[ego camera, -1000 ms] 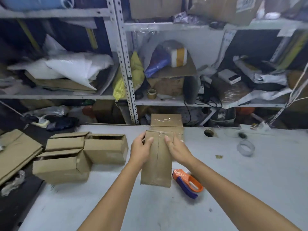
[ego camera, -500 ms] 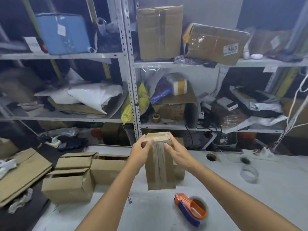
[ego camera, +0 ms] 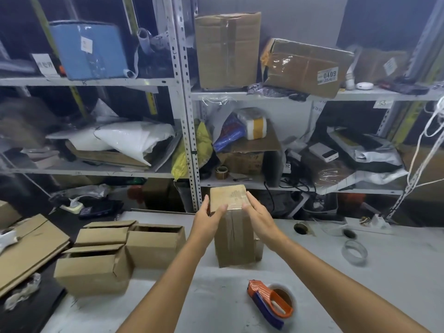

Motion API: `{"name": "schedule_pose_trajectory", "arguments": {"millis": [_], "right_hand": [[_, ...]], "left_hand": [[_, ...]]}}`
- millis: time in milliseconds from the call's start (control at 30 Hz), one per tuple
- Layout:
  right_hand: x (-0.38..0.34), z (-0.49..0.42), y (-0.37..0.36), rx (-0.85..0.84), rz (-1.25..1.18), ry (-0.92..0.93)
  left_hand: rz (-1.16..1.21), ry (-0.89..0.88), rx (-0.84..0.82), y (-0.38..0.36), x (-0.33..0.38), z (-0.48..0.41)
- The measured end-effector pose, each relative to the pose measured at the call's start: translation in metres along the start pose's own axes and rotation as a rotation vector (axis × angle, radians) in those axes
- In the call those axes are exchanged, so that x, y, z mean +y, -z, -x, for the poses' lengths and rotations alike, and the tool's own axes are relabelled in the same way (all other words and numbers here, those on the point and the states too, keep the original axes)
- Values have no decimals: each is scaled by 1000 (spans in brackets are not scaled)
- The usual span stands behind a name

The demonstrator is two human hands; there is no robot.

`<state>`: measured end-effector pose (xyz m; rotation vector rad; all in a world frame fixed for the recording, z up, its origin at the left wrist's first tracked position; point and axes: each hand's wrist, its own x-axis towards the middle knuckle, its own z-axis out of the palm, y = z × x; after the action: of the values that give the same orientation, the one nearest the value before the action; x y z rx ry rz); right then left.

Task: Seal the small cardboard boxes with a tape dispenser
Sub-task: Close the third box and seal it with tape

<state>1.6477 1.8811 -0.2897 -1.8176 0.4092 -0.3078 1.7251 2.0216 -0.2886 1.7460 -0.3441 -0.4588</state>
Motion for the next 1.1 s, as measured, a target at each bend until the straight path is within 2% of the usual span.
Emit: {"name": "schedule_pose_trajectory", "arguments": {"millis": [233, 367, 533, 633, 833, 933, 1100], "right_hand": [[2, 4, -9, -80, -9, 18], [-4, 7, -3, -133, -24, 3], [-5, 7, 2, -110, -76, -98], [-6, 9, -6, -151, -50, -44], [-3, -1, -11, -65, -77, -66], [-6, -3, -1, -25, -142, -106], [-3, -2, -4, -28, -139, -119]], "left_hand": [[55, 69, 24, 4, -5, -9], [92, 46, 33, 9, -1, -6], [85, 35, 32, 14, -4, -7], [69, 23, -5, 8, -5, -6], [95, -17, -70, 9, 0, -6], [185, 9, -142, 17, 8, -11], [151, 29, -106, 14, 6, -10]]}}
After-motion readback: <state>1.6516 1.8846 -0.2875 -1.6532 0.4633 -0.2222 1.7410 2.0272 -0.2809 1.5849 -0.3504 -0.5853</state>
